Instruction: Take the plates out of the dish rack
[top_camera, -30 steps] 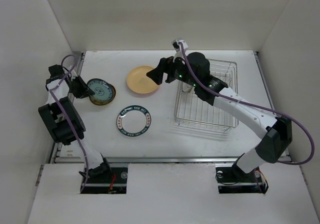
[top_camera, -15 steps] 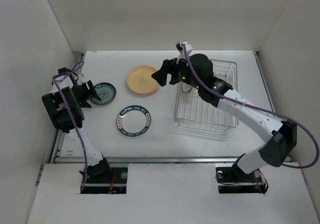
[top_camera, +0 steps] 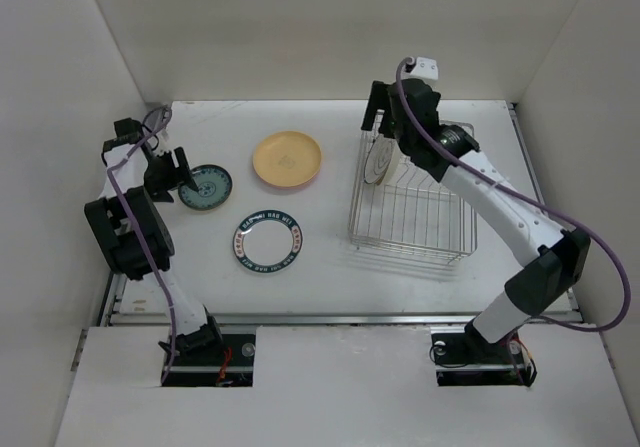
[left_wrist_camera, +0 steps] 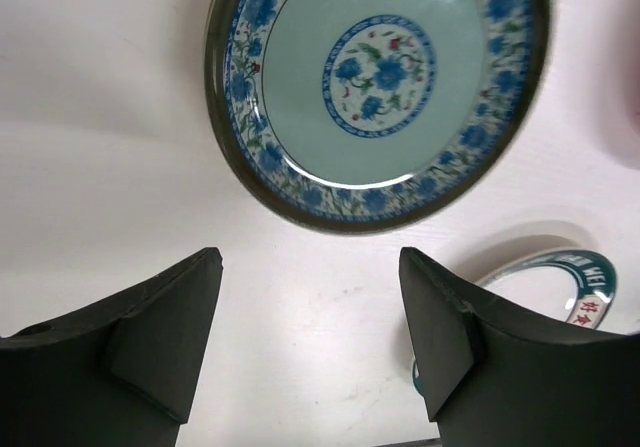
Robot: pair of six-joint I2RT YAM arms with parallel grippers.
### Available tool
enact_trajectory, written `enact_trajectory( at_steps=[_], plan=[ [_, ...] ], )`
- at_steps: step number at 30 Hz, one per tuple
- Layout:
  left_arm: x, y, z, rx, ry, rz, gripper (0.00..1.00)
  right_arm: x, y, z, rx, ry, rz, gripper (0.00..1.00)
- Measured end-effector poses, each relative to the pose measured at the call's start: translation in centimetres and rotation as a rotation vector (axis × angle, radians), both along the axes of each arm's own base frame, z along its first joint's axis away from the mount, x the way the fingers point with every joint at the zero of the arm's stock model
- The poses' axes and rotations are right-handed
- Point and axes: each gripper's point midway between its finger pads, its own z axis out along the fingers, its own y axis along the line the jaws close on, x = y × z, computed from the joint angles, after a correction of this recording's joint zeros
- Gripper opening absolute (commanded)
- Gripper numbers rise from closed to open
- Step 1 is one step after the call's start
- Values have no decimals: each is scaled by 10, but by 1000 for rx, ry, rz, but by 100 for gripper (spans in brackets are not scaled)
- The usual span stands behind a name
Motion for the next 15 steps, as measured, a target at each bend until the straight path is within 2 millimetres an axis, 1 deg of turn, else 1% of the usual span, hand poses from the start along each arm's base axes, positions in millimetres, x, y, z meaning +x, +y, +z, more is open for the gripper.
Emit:
enact_trajectory(
  at_steps=[3, 5, 6, 8, 10, 11, 14, 15],
  plan=[
    [1, 2, 30, 30, -75, 1, 70, 22, -40, -15, -59, 34, -154, 96],
    [1, 1, 47, 46, -119, -1, 70, 37, -60, -28, -95, 64, -227, 93],
    [0, 1, 53, 51, -134, -2, 70, 46, -66, -34, -111, 79, -253, 91],
    [-3, -1, 63, 57, -158, -5, 71, 63, -69, -50, -134, 110, -277, 86],
    [-9, -4, 67, 59, -164, -9, 71, 76, -67, -69, -158, 143, -281, 83],
    [-12, -5, 68, 57, -165, -14, 71, 79, -65, -79, -170, 162, -278, 79],
    [-23, -11, 65, 43, -147, -32, 71, 85, -62, -108, -210, 218, -275, 73],
    [-26, -13, 64, 36, -140, -37, 71, 85, -63, -116, -221, 236, -275, 68]
  ],
)
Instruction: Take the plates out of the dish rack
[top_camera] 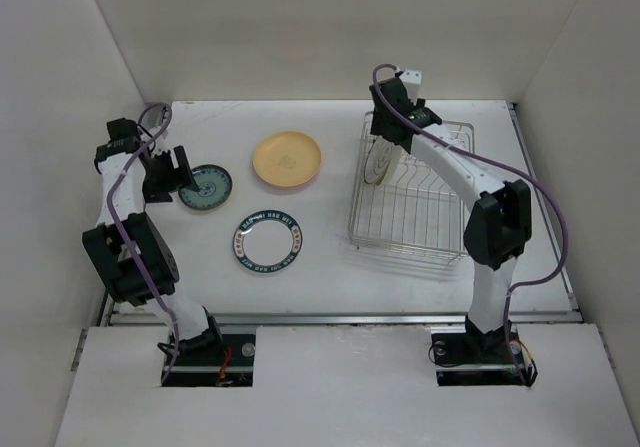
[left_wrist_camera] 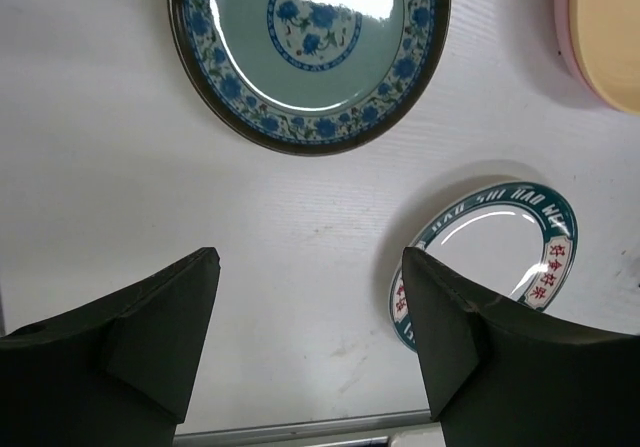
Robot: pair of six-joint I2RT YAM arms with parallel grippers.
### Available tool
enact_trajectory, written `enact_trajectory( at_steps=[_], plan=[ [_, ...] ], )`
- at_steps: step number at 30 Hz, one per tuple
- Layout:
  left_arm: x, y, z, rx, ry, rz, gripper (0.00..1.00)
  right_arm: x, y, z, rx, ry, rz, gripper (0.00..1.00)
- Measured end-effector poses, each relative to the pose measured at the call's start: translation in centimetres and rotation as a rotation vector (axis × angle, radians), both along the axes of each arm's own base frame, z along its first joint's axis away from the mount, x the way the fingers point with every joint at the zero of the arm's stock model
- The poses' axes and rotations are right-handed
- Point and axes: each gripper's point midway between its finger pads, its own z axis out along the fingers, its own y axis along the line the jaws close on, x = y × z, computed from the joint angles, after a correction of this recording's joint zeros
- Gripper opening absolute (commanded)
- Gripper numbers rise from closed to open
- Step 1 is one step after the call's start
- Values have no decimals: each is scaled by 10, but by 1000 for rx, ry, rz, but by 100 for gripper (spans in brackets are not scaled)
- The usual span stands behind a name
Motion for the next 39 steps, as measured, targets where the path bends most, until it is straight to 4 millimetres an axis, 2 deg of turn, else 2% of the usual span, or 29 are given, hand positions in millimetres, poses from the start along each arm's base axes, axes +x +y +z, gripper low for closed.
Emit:
enact_trajectory(
  at_steps=[2, 7, 9, 14, 16, 27, 32, 35, 39],
  plan=[
    [-4, -3, -3, -11, 12, -9, 71, 1, -3, -9, -8, 21, -8, 63],
    [-10, -11, -8, -44, 28, -27, 71, 3, -14, -10, 0, 23, -40, 32],
    [-12, -13, -10, -54, 34, -31, 71, 3, -19, -11, -7, 27, -50, 28],
    [-14, -16, -12, -66, 40, -41, 71, -2, -22, -5, -23, 28, -41, 11],
    [-16, -17, -13, -69, 46, -42, 71, -6, -24, 3, -34, 22, -43, 11],
    [-16, -18, -13, -73, 43, -47, 71, -26, -51, 66, -95, -66, -81, 6],
    [-16, -19, -13, -74, 42, -49, 72, -34, -68, 97, -126, -128, -139, 0],
    [-15, -21, -12, -78, 41, -57, 72, -42, -82, 124, -166, -179, -187, 0],
    [-14, -26, -12, -81, 40, -72, 72, -59, -100, 174, -213, -273, -246, 0]
  ],
)
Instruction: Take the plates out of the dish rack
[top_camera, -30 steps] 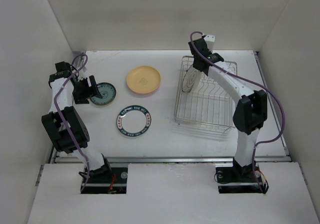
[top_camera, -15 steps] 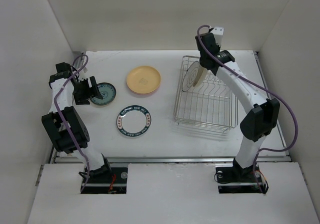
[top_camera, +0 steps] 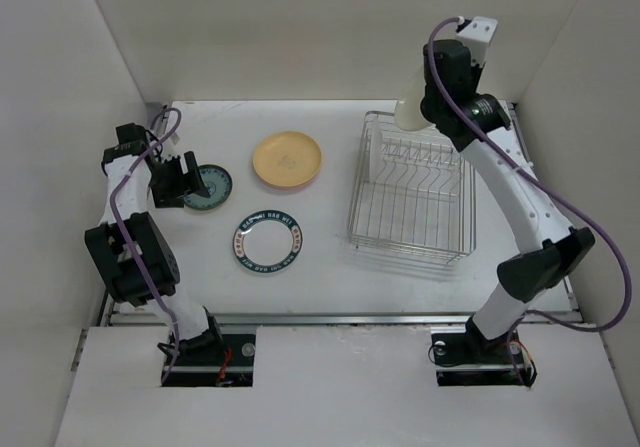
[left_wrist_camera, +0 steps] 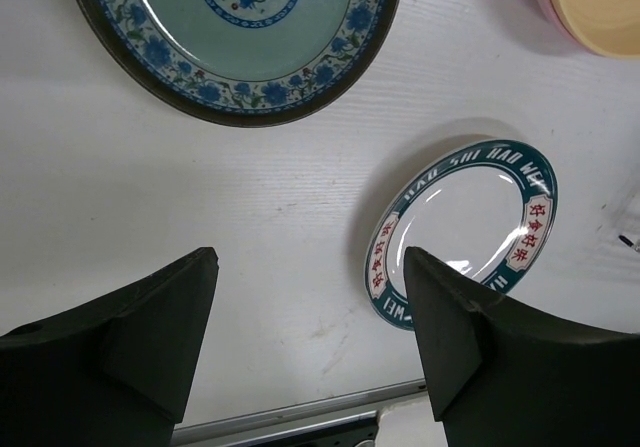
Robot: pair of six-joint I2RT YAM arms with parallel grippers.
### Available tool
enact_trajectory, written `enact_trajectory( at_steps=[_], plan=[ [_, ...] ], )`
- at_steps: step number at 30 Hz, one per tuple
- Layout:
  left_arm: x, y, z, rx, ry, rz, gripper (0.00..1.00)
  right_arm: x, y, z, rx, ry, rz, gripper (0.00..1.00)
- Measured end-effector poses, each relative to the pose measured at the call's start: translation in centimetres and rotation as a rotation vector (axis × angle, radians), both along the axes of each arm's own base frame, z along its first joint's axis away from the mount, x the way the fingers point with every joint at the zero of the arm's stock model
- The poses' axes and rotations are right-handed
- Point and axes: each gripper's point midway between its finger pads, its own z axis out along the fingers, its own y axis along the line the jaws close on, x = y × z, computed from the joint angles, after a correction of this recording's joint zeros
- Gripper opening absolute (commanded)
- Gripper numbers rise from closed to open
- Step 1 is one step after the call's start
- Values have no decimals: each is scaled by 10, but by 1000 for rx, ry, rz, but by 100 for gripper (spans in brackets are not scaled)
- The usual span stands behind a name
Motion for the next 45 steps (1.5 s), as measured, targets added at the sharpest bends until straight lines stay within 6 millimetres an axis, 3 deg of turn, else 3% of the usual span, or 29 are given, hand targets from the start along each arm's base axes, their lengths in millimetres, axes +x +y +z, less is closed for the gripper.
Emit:
enact_trajectory(
  at_steps=[4, 7, 11, 15, 18, 20, 23, 27, 29, 33, 42, 45],
  plan=[
    [0, -8, 1, -4, 1, -23, 72, -17, -12, 40, -8, -89, -38, 0],
    [0, -14, 2, -6, -1, -39, 72, -24, 3, 54, 22, -139, 33, 0],
    [-2, -17, 4, -8, 0, -47, 72, -23, 60, 55, 93, -177, 288, 0],
    [-5, -18, 4, -11, 10, -49, 72, -5, 133, 44, 192, -192, 550, 0],
    [-6, -19, 6, -13, 7, -51, 72, 23, 183, 18, 264, -161, 682, 0],
    [-7, -19, 9, -11, -1, -55, 72, 45, 215, -10, 314, -125, 742, 0],
    [-9, -20, 13, -8, -7, -61, 72, 72, 254, -61, 381, -58, 806, 0],
    [-10, -20, 13, -7, -4, -66, 72, 91, 291, -136, 471, 47, 849, 0],
    [-11, -20, 13, -7, -4, -68, 72, 98, 304, -167, 511, 92, 856, 0],
    [-11, -20, 13, -7, -2, -68, 72, 110, 323, -201, 585, 124, 858, 0],
    [-12, -20, 12, -5, -2, -76, 72, 117, 336, -247, 675, 177, 819, 0],
    [-12, -20, 12, -4, -2, -77, 72, 118, 338, -259, 684, 195, 814, 12]
  ],
)
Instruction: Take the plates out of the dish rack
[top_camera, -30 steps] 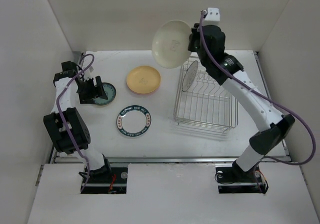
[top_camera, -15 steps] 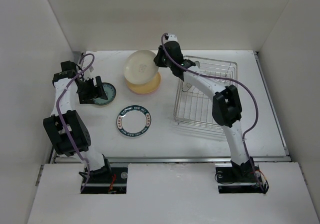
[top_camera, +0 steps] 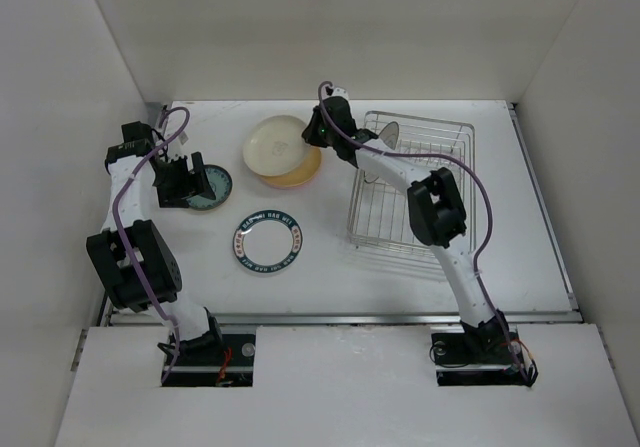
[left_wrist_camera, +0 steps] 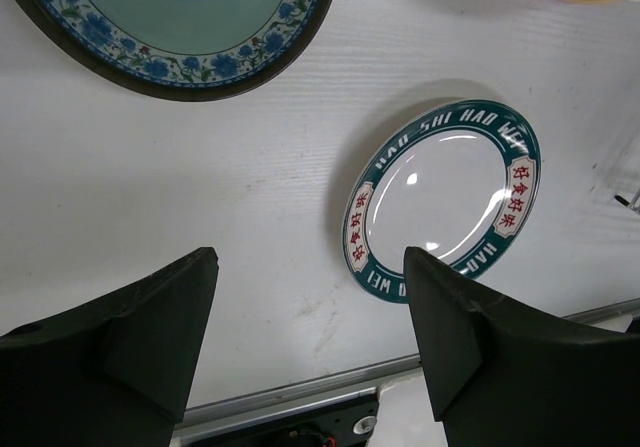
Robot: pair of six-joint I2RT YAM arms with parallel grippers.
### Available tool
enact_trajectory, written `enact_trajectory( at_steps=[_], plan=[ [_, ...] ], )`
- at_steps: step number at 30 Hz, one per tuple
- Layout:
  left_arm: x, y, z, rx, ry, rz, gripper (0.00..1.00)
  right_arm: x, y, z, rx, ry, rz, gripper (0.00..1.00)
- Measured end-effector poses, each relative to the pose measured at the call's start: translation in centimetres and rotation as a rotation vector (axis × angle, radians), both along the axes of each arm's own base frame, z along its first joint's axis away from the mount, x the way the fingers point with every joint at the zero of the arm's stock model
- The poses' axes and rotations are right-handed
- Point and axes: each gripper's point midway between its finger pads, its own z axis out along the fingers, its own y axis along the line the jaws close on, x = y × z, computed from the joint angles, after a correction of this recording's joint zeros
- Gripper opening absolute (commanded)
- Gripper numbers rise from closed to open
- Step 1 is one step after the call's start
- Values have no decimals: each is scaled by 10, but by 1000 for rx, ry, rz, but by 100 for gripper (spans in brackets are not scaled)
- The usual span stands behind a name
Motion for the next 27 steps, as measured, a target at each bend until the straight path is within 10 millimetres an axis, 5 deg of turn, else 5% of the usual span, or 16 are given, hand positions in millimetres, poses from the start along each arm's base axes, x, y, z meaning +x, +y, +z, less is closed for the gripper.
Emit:
enact_trajectory(
  at_steps=[4, 8, 20, 27],
  plan=[
    [0, 0, 0, 0, 0, 0, 72, 0, -1, -10, -4, 21, -10, 39],
    [0, 0, 0, 0, 0, 0, 72, 0, -2, -11, -5, 29, -17, 52],
    [0, 0, 0, -1, 0, -1, 72, 0, -26, -14, -124, 26, -85, 60],
    [0, -1, 0, -7, -1, -3, 72, -7, -47, 46, -180, -66, -116, 60]
  ],
)
